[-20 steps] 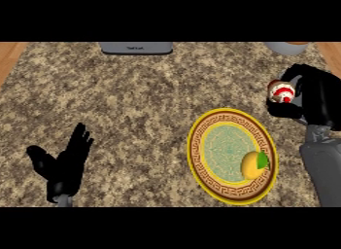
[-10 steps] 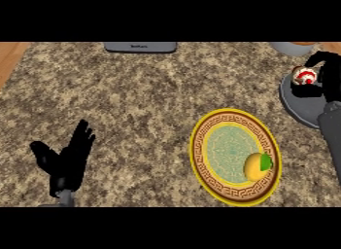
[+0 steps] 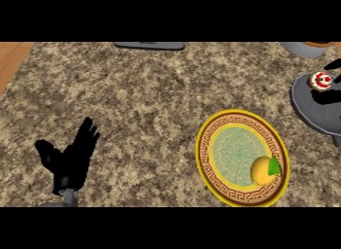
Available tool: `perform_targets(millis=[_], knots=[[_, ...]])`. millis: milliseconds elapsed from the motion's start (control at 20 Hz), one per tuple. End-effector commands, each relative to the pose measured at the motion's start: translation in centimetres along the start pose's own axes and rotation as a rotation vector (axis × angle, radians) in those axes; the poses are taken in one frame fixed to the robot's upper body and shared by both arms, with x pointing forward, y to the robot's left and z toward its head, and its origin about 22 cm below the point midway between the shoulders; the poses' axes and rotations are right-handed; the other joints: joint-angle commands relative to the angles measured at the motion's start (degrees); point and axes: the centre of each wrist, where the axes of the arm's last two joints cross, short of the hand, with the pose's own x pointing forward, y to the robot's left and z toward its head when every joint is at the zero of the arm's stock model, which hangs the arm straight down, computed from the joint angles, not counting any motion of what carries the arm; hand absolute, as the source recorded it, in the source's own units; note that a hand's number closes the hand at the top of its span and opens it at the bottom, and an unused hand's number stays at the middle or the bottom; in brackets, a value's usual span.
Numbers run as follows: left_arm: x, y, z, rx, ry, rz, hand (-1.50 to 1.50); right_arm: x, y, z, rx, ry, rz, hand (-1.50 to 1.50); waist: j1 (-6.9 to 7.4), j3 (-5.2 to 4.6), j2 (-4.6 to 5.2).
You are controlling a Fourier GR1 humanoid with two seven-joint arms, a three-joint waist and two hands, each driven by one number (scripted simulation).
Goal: Pick the cupcake from the plate and place it in the pan
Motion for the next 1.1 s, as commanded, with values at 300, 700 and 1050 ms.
perform_targets(millis=[300,700,1050], knots=[[-0.5,-0.5,-0.1,-0.019,-0.017,-0.002,0.00,-0.9,0.4,-0.3,0.027,-0.036,-0.092,-1.50,1.21,0.26,0.63],[-0.8,-0.8,-0.5,0.024,-0.002,0.010,0.00,-0.2,-1.9,-2.0,0.008,-0.058,-0.668,-1.50,-0.52,0.30,0.20],[-1.5,-0.7,0.0,0.026,0.013,0.016,0.00,-6.7,-4.5,-1.1,0.075,-0.056,-0.978,-1.50,-1.90,0.17,-0.33]])
